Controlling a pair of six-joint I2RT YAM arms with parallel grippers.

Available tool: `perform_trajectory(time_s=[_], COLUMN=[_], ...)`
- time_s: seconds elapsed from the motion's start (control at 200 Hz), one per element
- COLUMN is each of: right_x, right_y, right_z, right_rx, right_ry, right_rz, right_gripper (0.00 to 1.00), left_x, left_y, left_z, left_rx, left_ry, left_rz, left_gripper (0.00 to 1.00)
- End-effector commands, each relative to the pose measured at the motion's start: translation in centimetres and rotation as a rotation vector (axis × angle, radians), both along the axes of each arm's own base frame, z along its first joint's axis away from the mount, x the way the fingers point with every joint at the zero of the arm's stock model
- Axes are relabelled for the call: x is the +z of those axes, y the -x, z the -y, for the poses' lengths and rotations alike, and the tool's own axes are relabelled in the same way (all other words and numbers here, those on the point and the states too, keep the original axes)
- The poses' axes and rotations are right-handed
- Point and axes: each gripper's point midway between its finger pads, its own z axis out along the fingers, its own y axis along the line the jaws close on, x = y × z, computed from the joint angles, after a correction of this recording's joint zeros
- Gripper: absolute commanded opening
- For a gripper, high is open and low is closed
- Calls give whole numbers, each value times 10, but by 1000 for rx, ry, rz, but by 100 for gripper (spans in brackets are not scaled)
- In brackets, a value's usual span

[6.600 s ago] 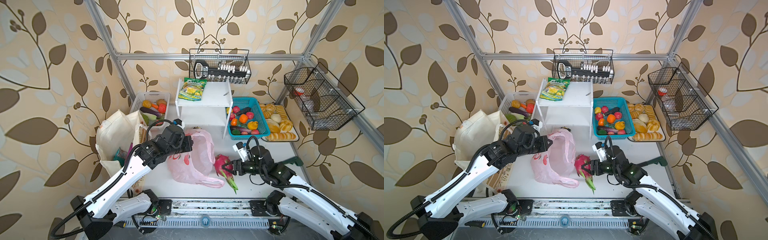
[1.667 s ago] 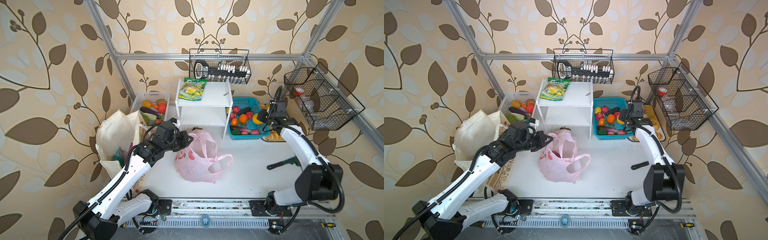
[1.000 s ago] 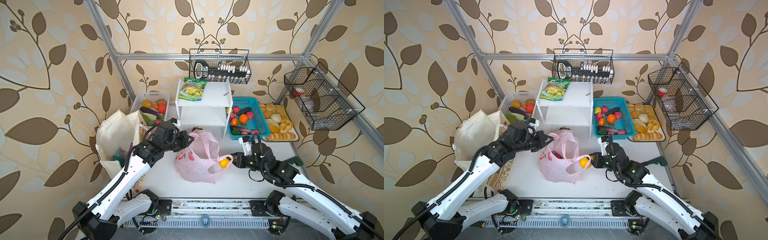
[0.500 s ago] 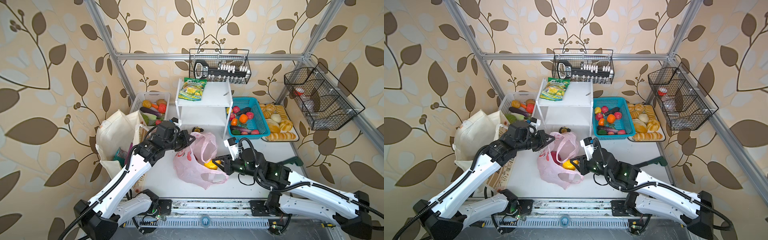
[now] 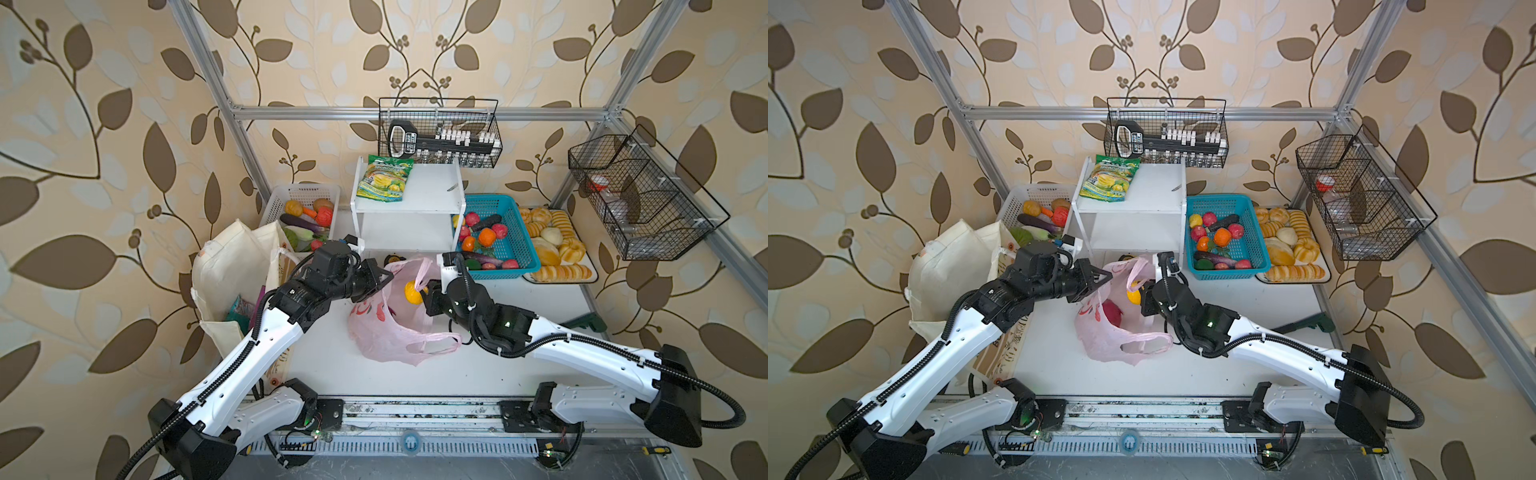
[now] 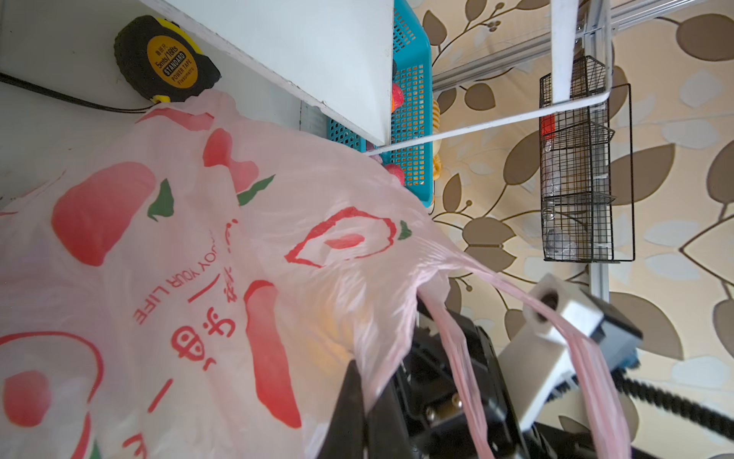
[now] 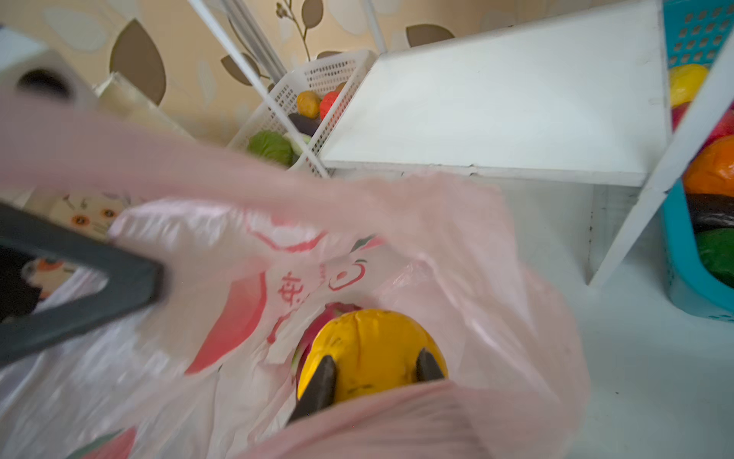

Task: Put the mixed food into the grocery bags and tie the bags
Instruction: 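Carry the yellow pear to the pink bag and drop it inside, then open the right gripper and withdraw it from the bag toward the teal basket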

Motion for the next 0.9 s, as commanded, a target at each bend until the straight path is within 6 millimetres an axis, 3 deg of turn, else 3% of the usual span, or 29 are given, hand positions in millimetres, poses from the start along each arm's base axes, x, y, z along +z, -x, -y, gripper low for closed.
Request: perform_trajectory(time_s=[0.0,0.08,0.145,0.24,0.34,0.47,0.59,0.74,0.82,0.895], right_x=[23,22,21,23,41,60,60,56,57,54], right_y=[5,10,12,13,21,47,73,89,87,69], right_z=[-21,-29,-36,-34,-30,-21,-4,35,56,82], right_rx=[112,162,187,177,217,366,513,508,455,328], right_ry=[-29,-30,-45,-34,-53,-73,-78,-97,-117,-109], right_rz=[28,3,-15,-22,14,100,136,153,152,117], right_gripper=[42,47,57,63,66,72,75,83,84,83], left_x=[34,40,43,43,39,33,26,23,24,22], left_y=[2,-1,-3,-5,-7,-11,-15,-19,-21,-23], left_z=[-1,0,1,1,-6,-19,-28,-34,-36,-38], left_rx=[-5,1,2,9,39,93,127,153,163,171], left_ry=[60,75,85,80,56,32,36,45,65,68], left_rz=[60,72,78,75,67,64,44,44,57,50], left_gripper=[0,0,0,0,0,0,0,0,0,0])
